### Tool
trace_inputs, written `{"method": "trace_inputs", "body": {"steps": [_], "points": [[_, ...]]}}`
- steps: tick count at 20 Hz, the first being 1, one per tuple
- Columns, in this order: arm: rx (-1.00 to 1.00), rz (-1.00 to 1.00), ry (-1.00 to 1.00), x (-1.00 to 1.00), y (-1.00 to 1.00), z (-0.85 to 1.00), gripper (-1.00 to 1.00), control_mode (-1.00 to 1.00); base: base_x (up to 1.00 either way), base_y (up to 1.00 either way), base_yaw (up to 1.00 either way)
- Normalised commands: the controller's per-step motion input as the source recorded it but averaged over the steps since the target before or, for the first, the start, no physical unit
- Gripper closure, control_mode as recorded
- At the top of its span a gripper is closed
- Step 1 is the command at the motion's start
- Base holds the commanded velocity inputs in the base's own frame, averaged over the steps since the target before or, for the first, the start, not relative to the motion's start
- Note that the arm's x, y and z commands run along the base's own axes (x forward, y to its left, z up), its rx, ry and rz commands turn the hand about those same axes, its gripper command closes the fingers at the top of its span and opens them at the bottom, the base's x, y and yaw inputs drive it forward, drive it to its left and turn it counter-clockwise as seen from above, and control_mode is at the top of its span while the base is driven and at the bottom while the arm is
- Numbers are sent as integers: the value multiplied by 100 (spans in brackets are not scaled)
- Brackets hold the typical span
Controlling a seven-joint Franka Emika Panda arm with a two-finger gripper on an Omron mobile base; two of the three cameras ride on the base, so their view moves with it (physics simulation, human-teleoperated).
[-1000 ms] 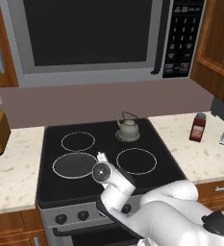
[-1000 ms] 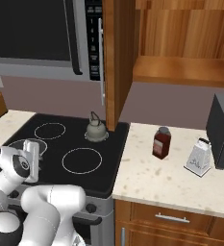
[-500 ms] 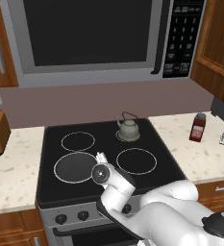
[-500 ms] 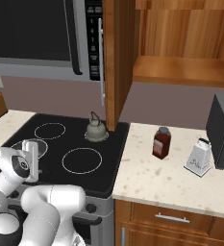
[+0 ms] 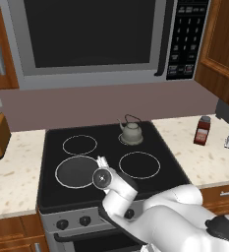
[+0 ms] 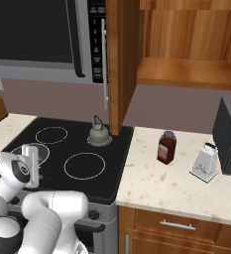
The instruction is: Pick the pan from the cabinet and place it on the stove. Then turn on the stove burner for the pan.
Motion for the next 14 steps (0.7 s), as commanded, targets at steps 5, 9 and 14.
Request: {"method": "trace_inputs", "body": {"steps": [5,9,14], "points": [[0,0,0,0,10,0,-100,-100,0,0,0],[0,0,0,0,14,0,-100,-100,0,0,0],[4,0,1,-23,13,0,-100,-100,0,0,0]]}}
